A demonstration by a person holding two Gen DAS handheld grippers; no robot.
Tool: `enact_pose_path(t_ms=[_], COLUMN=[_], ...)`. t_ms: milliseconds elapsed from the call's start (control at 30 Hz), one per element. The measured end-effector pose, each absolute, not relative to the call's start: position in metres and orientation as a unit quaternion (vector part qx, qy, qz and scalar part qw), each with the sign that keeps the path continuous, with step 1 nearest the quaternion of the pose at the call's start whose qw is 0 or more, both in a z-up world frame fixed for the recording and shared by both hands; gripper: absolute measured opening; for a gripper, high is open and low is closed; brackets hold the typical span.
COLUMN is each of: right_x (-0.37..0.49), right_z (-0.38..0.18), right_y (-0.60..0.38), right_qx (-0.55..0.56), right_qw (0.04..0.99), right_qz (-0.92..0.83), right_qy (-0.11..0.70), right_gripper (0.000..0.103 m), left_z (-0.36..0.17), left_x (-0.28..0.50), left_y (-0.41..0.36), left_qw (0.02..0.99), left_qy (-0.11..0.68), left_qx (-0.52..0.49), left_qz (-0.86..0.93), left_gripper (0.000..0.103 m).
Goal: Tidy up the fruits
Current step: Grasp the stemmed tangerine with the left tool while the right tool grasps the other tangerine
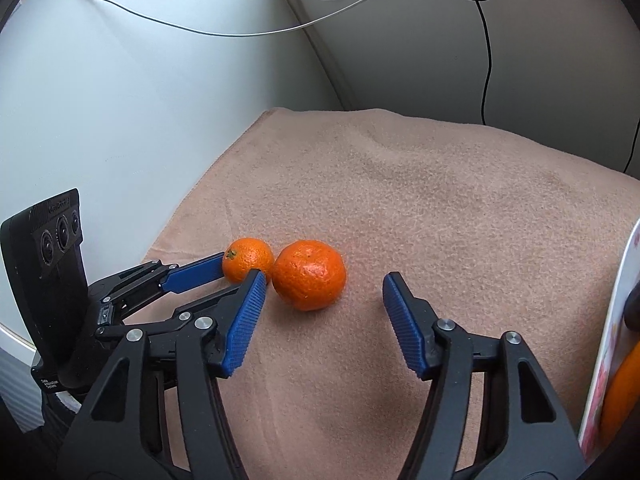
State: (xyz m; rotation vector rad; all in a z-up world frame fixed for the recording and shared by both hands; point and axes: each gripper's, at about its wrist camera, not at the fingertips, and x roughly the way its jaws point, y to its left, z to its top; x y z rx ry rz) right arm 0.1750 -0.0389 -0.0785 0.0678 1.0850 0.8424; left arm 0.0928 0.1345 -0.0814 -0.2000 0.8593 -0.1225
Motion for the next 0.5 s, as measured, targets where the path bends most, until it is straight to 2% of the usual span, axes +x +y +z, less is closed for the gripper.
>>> enact_pose_path(t_ms=[300, 367, 500], right_x=[0.181, 0.180, 0.180], right_z=[-0.090, -0.090, -0.091], right_y=[-0.030, -0.029, -0.028], right_qx=[0.043, 0.041, 0.040], right_qw=[0.761, 0.759, 0.756], right_qz=[0.399, 0.401, 0.405], right_qy=[0.510, 0.511, 0.513], right_gripper=[0.062, 0.057, 0.053], left_z=[-0.085, -0.085, -0.085], left_x=[0.100, 0.100, 0.102], left_y=[0.140, 0.141, 0.139], left_qw=[0.898, 0.898, 0.898], left_qy=[0.422, 0.422, 0.422], left_qx=[-0.106, -0.107, -0.105], left_qz=[-0.062, -0.063, -0.064], left_gripper=[0.038, 0.037, 0.036])
